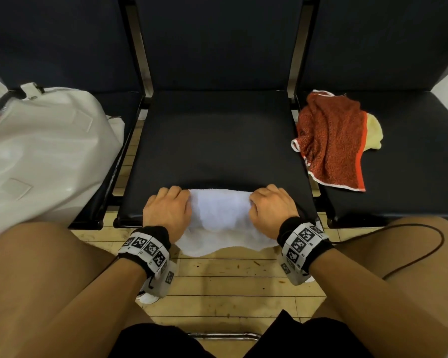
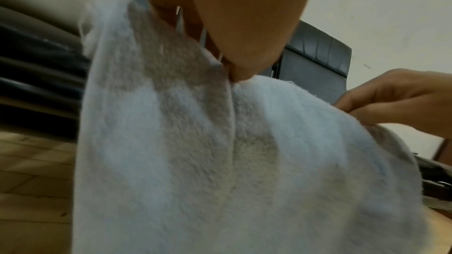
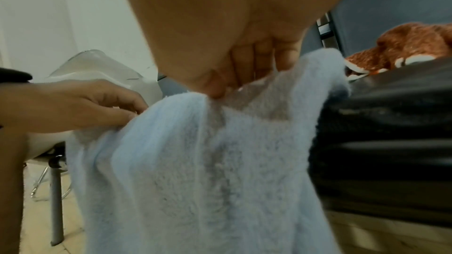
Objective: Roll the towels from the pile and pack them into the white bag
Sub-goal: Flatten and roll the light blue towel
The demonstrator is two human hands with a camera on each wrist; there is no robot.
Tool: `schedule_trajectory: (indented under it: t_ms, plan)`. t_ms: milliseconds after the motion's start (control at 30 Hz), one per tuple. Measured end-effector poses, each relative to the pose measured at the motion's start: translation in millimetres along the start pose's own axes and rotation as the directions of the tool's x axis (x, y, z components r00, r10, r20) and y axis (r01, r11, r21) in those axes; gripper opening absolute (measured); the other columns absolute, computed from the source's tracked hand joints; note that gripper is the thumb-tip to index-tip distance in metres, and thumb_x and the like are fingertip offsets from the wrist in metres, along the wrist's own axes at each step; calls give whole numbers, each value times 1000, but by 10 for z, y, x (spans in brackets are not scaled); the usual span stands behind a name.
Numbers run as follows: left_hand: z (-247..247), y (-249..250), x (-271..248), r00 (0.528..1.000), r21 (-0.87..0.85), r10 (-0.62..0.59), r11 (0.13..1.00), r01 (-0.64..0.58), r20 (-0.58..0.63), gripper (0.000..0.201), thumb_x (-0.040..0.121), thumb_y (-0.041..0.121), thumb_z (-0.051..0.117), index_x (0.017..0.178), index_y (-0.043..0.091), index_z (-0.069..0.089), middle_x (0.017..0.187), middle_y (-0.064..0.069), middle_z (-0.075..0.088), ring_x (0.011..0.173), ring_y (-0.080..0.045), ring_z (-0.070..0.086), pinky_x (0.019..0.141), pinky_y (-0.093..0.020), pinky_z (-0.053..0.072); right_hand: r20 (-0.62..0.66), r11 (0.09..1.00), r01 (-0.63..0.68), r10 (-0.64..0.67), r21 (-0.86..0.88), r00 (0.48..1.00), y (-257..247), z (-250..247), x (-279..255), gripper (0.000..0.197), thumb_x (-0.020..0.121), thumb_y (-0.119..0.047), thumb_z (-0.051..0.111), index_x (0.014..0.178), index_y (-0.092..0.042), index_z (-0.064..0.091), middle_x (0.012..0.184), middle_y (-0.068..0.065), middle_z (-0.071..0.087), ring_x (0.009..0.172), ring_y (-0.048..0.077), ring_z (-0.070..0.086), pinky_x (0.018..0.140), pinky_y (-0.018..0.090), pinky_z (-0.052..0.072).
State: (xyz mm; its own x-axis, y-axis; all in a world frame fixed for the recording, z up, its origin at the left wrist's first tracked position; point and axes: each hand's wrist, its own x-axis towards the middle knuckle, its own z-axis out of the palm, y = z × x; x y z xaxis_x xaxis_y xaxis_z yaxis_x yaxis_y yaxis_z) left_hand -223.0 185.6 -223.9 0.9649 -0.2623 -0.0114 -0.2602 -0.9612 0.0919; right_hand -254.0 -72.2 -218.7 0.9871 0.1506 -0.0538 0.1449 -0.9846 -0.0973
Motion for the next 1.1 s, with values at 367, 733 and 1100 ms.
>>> schedule_trajectory:
  t_ms: [367, 733, 1100]
  plan:
    - [25, -27, 37, 994, 131, -34, 991, 20, 102, 44, 93, 19, 45, 136, 27, 50, 134, 4, 49, 127, -22, 39, 114, -42, 20, 95, 998, -4, -2, 62, 995, 33, 27, 14, 40, 95, -21, 37, 133, -19, 48, 124, 2, 58, 114, 23, 50, 106, 38, 35]
    - [-9, -69, 67, 997, 22, -71, 997, 71, 9, 38, 89, 24, 54, 127, 26, 54, 121, 0, 56, 115, -23, 51, 107, -47, 29, -73, 987, -24, 36, 156, 997, 99, 33, 3, 13, 88, -21, 52, 100, -24, 49, 92, -4, 53, 82, 22, 54, 73, 35, 40]
    - [48, -7, 14, 998, -27, 6, 1000, -5, 57, 47, 94, 48, 48, 133, 22, 50, 136, -1, 51, 121, -25, 46, 102, -43, 39, -28, 995, 23, -20, 100, 999, 30, 114, -45, 43, 91, -36, 48, 129, -17, 57, 128, 0, 57, 118, 22, 48, 103, 38, 38]
